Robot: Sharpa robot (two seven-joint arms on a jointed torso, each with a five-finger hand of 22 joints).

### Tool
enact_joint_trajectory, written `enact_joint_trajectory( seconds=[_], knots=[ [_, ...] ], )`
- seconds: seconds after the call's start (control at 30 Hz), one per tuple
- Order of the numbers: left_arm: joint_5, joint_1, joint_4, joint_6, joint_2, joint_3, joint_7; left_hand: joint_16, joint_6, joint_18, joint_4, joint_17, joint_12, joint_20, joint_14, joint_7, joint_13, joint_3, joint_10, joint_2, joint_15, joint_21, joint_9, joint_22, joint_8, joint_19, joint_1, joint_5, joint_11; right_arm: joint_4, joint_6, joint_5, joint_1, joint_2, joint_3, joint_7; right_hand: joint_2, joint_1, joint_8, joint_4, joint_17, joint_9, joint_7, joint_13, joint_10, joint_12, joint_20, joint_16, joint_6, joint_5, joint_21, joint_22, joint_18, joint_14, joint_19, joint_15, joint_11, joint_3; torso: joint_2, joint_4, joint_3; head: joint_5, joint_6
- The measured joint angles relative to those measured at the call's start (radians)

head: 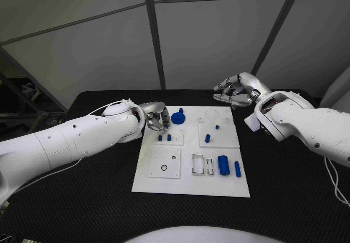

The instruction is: Assemble the parts on the task board

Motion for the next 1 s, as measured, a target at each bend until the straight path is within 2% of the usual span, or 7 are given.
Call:
enact_joint_trajectory(
  seconds=[0.5,0.53,0.57,0.73,0.77,0.8,1.0],
  knots=[
    [0.003,-0.001,0.002,-0.001,0.003,-0.002,0.003,0.008,0.004,-0.001,0.001,0.013,-0.001,0.0,0.006,-0.004,0.0,-0.001,0.008,0.0,0.001,0.012,-0.001,0.0,0.0,0.007,0.0,0.0,0.0,0.0,0.0,0.0,0.0,0.0,0.0,0.0,0.0,0.0,0.0,0.0,-0.001,0.0,0.0,-0.002,0.0,0.0,0.0,0.0,0.0,0.0,0.0,0.0,0.0,0.0,0.0,0.0,0.0,0.0,0.0,0.0,-0.0003,-0.001,0.001],
    [0.003,-0.001,0.002,-0.001,0.003,-0.002,0.003,0.008,0.004,-0.035,0.001,0.014,-0.001,0.0,0.007,-0.004,0.0,-0.001,0.008,0.0,0.0,0.012,-0.001,0.0,0.0,0.007,0.0,0.0,0.0,0.0,0.0,0.0,0.0,0.0,0.0,0.0,0.0,0.0,0.0,0.0,-0.002,0.0,0.0,-0.002,0.0,0.0,0.0,0.0,0.0,0.0,0.0,0.0,0.0,0.0,0.0,0.0,0.0,0.0,0.0,0.0,-0.0003,-0.001,0.001],
    [0.003,-0.001,0.002,-0.001,0.004,-0.002,0.003,0.008,0.004,-0.046,0.001,0.014,-0.001,0.0,0.007,-0.004,-0.001,-0.001,0.008,0.0,0.0,0.014,-0.001,0.0,0.0,0.007,0.0,0.0,0.0,0.0,0.0,0.0,0.0,0.0,0.0,0.0,0.0,0.0,0.0,0.0,-0.002,0.0,0.0,-0.002,0.0,0.0,0.0,0.0,0.0,0.0,0.0,0.0,0.0,0.0,0.0,0.0,0.0,0.0,0.0,0.0,-0.0003,-0.001,0.001],
    [0.003,-0.001,0.002,0.0,0.004,-0.002,0.002,0.008,0.004,-0.043,0.001,0.015,-0.001,0.0,0.007,-0.004,0.0,-0.001,0.012,-0.002,0.0,0.018,-0.001,0.0,0.0,0.007,-0.009,0.0,-0.004,0.0,0.0,0.0,0.0,0.0,0.0,0.0,0.0,0.0,0.0,0.0,-0.001,0.0,0.0,-0.002,0.0,0.0,0.0,0.0,0.0,0.0,0.0,0.0,0.0,0.0,0.0,0.0,0.0,0.0,0.0,0.0003,-0.0005,-0.002,0.002],
    [0.003,-0.001,0.002,0.001,0.004,-0.002,0.002,0.008,0.004,-0.019,0.001,0.015,-0.001,0.0,0.007,-0.004,0.0,-0.001,0.012,-0.001,0.0,0.018,-0.001,0.0,0.0,0.007,-0.01,0.0,-0.004,0.0,0.0,0.0,0.0,0.0,0.0,0.0,0.0,0.0,0.0,0.0,-0.001,0.0,0.0,-0.002,0.0,0.0,0.0,0.0,0.0,0.0,0.0,0.0,0.0,0.0,0.0,0.0,0.0,0.0,0.0,0.0004,-0.0005,-0.002,0.002],
    [0.003,-0.001,0.001,0.001,0.004,-0.002,0.001,0.008,0.004,-0.004,0.001,0.015,-0.001,0.0,0.007,-0.004,0.0,-0.001,0.012,-0.003,0.0,0.018,-0.001,0.0,0.0,0.007,-0.011,0.0,-0.004,0.0,0.0,0.0,0.0,0.0,0.0,0.0,0.0,0.0,0.0,0.0,-0.001,0.0,0.0,-0.002,0.0,0.0,0.0,0.0,0.0,0.0,0.0,0.0,0.0,0.0,0.0,0.0,0.0,0.0,0.0,0.0005,-0.0005,-0.002,0.002],
    [0.003,-0.001,-0.002,0.006,0.007,-0.002,-0.002,0.012,0.004,-0.006,0.001,0.008,-0.004,0.0,0.007,-0.004,0.001,-0.001,0.012,-0.008,0.0,0.011,-0.005,0.0,0.0,0.007,-0.016,0.0,-0.003,0.0,0.0,0.0,0.0,0.0,0.0,-0.001,0.0,0.0,0.0,0.0,-0.001,0.0,0.0,-0.002,0.0,0.0,0.0,0.0,0.0,0.0,0.0,0.0,0.0,0.0,0.0,0.0,0.0,0.0,0.0,0.0005,-0.0005,-0.003,0.001]
  ],
)
